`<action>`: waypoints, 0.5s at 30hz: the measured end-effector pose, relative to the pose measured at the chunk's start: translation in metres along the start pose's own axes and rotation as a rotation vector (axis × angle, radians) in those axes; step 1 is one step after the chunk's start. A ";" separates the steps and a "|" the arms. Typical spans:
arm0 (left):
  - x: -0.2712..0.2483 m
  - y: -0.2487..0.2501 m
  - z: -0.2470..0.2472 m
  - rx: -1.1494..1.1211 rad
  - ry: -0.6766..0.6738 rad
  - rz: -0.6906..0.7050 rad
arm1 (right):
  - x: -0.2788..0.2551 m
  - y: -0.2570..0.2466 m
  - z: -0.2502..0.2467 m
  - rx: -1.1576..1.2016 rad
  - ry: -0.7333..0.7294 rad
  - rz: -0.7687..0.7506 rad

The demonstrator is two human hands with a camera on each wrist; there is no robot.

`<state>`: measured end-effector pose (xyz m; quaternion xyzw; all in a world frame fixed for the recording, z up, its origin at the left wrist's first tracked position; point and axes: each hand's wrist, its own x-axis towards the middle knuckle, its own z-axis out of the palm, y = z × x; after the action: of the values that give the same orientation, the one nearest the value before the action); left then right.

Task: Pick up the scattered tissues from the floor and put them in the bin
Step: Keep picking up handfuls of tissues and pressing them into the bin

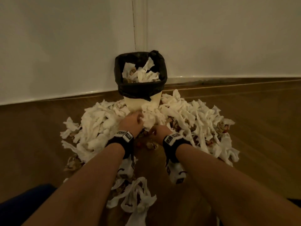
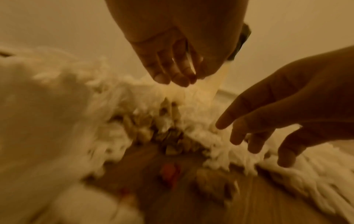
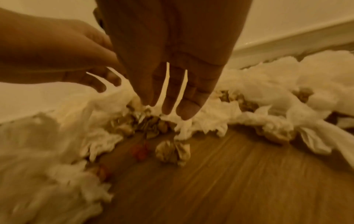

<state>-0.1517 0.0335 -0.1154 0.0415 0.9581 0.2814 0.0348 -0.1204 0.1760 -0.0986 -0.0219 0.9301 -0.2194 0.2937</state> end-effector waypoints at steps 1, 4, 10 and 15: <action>-0.006 -0.007 0.010 0.055 -0.074 -0.022 | 0.002 0.002 0.009 -0.033 -0.044 -0.003; -0.024 -0.021 0.036 0.264 -0.347 -0.017 | 0.012 0.005 0.032 -0.140 -0.077 -0.015; -0.045 -0.034 0.062 0.308 -0.469 0.010 | 0.027 0.019 0.058 -0.261 -0.066 -0.038; -0.049 -0.027 0.064 0.372 -0.444 -0.014 | 0.020 0.026 0.075 -0.224 -0.134 -0.076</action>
<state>-0.0990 0.0404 -0.1821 0.1012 0.9624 0.0849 0.2372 -0.0930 0.1662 -0.1748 -0.1043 0.9255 -0.1232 0.3425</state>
